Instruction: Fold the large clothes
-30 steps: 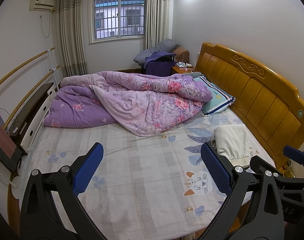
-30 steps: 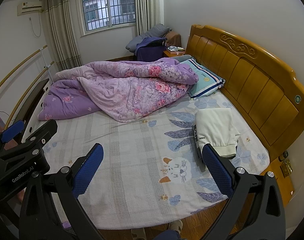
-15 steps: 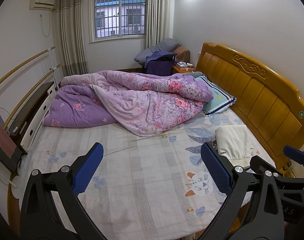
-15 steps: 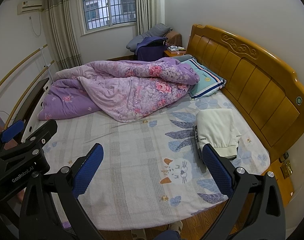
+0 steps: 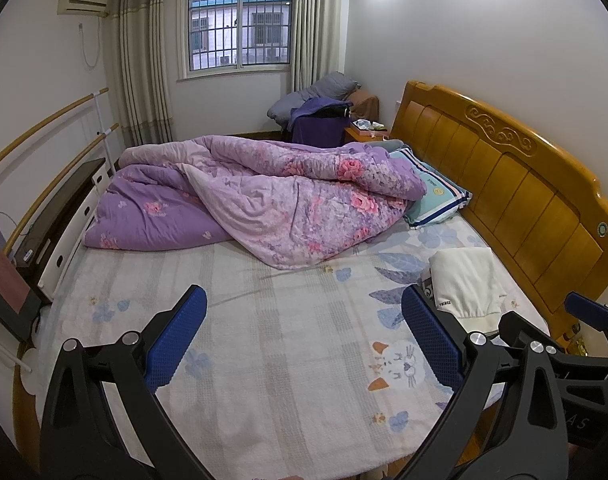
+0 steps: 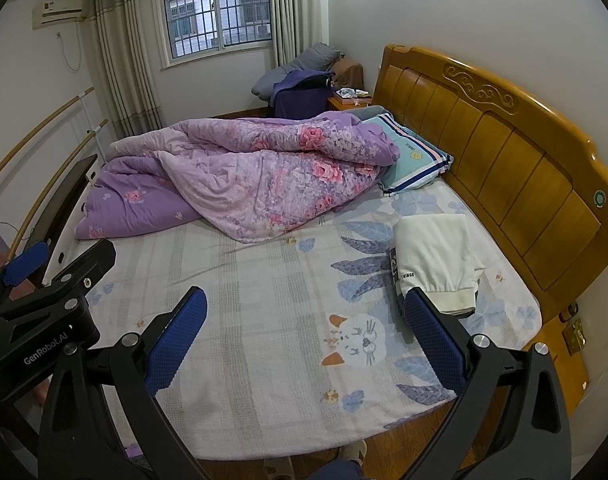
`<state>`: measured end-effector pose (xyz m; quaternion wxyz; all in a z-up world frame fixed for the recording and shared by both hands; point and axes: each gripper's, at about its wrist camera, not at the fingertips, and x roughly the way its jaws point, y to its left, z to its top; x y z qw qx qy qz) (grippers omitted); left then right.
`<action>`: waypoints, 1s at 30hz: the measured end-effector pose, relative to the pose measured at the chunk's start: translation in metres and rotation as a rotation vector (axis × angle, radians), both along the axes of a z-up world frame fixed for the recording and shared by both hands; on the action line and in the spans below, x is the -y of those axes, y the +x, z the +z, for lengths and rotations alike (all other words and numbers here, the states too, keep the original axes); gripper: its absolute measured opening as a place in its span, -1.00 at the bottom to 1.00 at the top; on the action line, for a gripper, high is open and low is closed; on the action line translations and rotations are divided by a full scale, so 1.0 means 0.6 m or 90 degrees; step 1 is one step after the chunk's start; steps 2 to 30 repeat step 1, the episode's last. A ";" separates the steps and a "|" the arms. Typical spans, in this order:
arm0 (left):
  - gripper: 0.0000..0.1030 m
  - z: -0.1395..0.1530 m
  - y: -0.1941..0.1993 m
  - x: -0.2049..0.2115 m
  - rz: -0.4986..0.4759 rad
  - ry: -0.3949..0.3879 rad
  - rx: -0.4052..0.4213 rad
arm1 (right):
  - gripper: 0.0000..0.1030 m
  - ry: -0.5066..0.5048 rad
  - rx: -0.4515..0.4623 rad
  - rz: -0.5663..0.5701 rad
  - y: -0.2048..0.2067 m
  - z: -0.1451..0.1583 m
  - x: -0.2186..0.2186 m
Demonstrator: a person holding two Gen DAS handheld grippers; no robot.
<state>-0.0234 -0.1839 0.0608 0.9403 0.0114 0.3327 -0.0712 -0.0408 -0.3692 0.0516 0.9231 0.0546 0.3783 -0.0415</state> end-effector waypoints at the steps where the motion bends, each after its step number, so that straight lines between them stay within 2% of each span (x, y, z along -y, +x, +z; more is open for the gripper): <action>1: 0.90 -0.002 0.000 -0.002 -0.001 -0.001 -0.003 | 0.85 0.000 -0.001 0.000 0.000 -0.002 -0.001; 30: 0.90 -0.002 0.000 -0.002 -0.001 -0.001 -0.003 | 0.85 0.000 -0.001 0.000 0.000 -0.002 -0.001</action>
